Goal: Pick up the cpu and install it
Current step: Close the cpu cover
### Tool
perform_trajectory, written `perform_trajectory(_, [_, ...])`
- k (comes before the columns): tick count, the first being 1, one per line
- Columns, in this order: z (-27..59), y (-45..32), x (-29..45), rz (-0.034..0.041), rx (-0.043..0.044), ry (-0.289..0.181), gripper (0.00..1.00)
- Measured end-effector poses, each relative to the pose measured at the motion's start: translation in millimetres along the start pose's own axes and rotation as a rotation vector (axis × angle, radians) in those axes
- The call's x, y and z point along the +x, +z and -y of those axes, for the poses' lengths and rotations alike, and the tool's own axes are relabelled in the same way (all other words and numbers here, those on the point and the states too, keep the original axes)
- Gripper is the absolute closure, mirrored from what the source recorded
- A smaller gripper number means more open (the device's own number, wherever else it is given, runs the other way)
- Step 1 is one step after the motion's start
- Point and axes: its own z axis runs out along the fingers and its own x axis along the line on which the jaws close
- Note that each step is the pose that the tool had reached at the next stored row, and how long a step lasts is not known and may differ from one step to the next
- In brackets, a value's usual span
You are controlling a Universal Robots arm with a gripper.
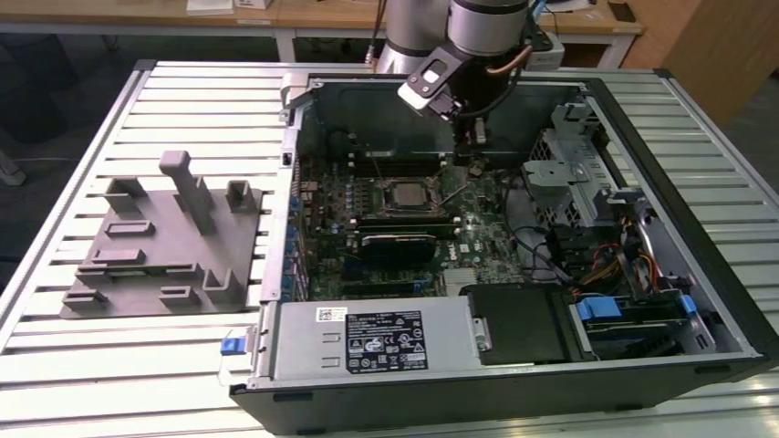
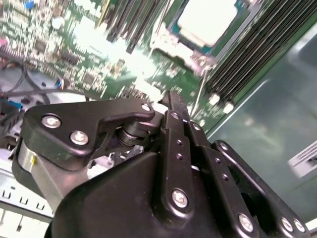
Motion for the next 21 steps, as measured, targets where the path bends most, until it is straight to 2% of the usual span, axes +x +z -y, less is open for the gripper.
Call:
perform_trajectory(4, [-15.2,0.9,-0.3,-0.0001,0.0001,0.000,0.89])
perform_trajectory(8, [-26.4,1.7,-0.5,-0.0002,0.0000,0.000,0.89])
perform_trajectory(13, [-26.9,2.4,-0.5,-0.0003,0.0001,0.001,0.89])
perform_trajectory(21, [-27.9,10.0,-0.5,0.0005,0.0001,0.011,0.89])
